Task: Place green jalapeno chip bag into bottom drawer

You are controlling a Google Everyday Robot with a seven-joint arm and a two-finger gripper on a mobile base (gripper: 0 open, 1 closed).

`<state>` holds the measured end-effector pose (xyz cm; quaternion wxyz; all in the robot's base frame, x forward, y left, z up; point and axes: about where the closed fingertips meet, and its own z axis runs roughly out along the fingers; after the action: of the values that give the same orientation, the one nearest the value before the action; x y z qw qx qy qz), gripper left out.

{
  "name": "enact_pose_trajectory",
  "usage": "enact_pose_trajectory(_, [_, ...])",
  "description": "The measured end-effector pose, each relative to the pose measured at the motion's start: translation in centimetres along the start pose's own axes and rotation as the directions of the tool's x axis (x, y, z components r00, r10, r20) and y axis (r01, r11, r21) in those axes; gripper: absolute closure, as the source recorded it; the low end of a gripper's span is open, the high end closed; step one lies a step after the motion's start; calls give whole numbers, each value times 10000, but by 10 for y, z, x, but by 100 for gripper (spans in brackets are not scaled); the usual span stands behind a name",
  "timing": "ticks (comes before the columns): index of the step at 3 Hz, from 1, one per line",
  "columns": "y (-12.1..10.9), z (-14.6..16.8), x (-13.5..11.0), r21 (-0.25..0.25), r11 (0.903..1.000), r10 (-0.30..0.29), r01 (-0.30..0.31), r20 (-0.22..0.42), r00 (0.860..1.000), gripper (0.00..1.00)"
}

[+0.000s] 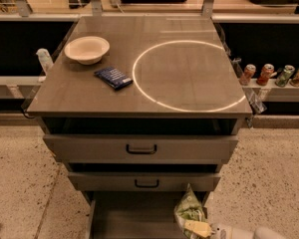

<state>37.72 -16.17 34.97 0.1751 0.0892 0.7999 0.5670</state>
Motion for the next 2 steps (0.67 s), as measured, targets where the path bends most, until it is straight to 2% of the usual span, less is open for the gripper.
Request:
enact_pose_trajectory(1, [-39, 30, 11, -192, 9937, 1098, -1106, -411, 9931, 100])
enact_pose_trajectory(2, [-63, 57, 19, 629, 9843, 1705, -1649, -984, 9804, 100])
